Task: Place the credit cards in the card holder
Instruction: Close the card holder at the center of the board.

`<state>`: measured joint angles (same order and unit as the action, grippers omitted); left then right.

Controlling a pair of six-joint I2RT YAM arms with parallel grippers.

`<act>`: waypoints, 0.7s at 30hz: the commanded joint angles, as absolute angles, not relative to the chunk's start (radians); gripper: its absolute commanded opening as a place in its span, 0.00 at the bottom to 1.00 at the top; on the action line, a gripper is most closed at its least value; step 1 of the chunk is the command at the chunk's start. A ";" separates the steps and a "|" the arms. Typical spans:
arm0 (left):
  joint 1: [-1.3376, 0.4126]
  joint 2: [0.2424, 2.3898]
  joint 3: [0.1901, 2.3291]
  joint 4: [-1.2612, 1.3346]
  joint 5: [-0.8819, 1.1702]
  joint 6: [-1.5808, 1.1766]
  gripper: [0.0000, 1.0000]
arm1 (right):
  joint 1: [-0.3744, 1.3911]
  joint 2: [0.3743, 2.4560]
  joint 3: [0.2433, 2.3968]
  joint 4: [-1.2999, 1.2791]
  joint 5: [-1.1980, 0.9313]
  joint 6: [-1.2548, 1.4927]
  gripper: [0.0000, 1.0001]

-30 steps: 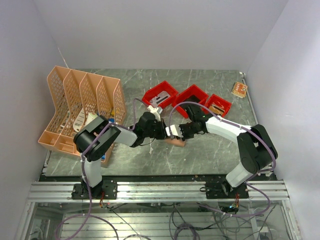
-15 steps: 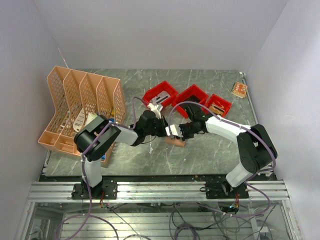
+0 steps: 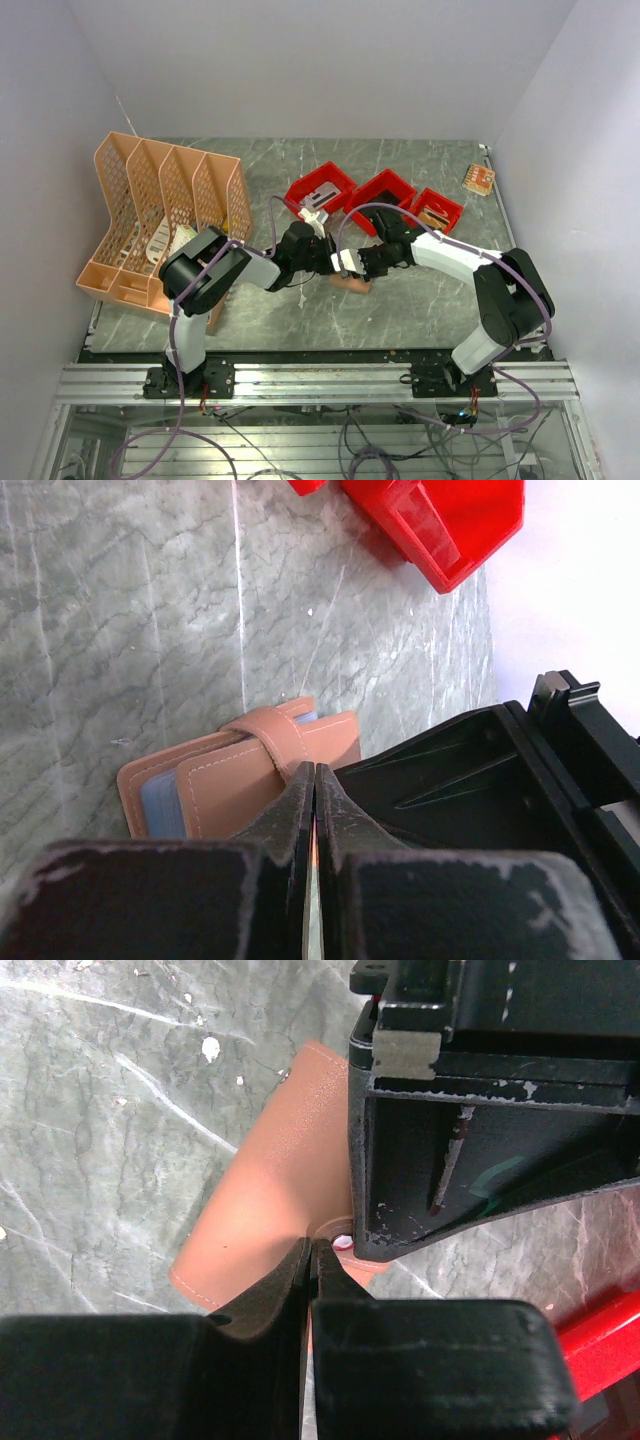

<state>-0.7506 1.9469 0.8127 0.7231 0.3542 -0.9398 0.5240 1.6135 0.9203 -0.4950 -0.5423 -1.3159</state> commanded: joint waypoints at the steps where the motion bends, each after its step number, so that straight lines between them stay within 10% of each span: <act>1: -0.758 1.961 0.824 0.755 0.373 -0.935 0.07 | 0.540 1.663 0.891 -0.580 -0.540 -1.296 0.01; 21: -0.758 1.984 0.719 0.730 0.364 -0.890 0.07 | 0.540 1.733 0.980 -0.660 -0.532 -1.286 0.01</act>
<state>-0.7513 1.9472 0.7681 0.7910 0.3527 -0.9314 0.5240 1.6600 0.9874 -0.5697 -0.5442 -1.3064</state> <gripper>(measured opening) 0.076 0.013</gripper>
